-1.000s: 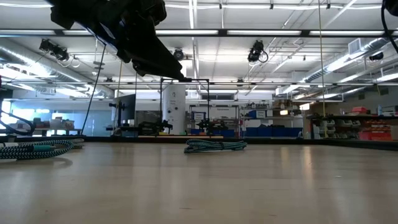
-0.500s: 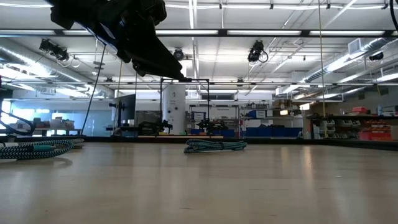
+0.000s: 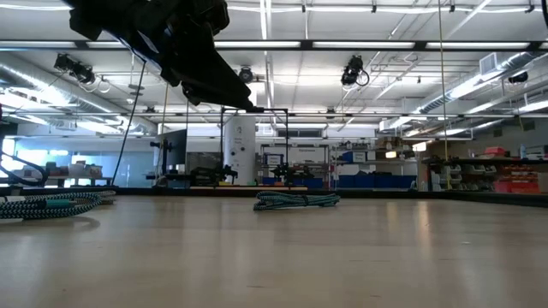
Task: Pick and place USB-C Cables
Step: Put the violet charger cable into the white bin, then put the white charger cable into the white bin
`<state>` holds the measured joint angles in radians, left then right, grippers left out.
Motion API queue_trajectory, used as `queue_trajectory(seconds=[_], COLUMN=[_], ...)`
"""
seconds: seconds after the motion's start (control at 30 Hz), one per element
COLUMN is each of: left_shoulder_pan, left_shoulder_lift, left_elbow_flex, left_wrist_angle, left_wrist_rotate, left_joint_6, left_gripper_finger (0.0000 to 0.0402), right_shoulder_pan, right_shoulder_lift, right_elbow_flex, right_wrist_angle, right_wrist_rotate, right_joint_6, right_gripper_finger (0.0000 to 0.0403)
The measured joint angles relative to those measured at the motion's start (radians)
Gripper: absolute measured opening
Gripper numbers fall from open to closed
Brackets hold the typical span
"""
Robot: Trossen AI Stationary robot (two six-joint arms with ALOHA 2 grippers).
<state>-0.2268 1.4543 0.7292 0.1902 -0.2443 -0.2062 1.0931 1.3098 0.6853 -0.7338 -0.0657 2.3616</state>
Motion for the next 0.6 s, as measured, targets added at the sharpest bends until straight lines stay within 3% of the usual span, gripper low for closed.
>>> queue_trajectory(seconds=[0.4, 0.6], left_shoulder_pan=[0.000, 0.000], left_shoulder_lift=[0.000, 0.000], left_elbow_flex=[0.000, 0.000], left_wrist_angle=[0.000, 0.001], left_wrist_rotate=[0.000, 0.000], left_joint_6=[-0.001, -0.015], left_gripper_finger=[0.0174, 0.0173], right_shoulder_pan=[0.045, 0.044], right_shoulder_lift=[-0.034, -0.064], right_elbow_flex=[0.001, 0.096], right_wrist_angle=[0.016, -0.066], right_wrist_rotate=[-0.011, 0.044], right_joint_6=[-0.004, -0.046], right_gripper_finger=[0.0153, 0.0175])
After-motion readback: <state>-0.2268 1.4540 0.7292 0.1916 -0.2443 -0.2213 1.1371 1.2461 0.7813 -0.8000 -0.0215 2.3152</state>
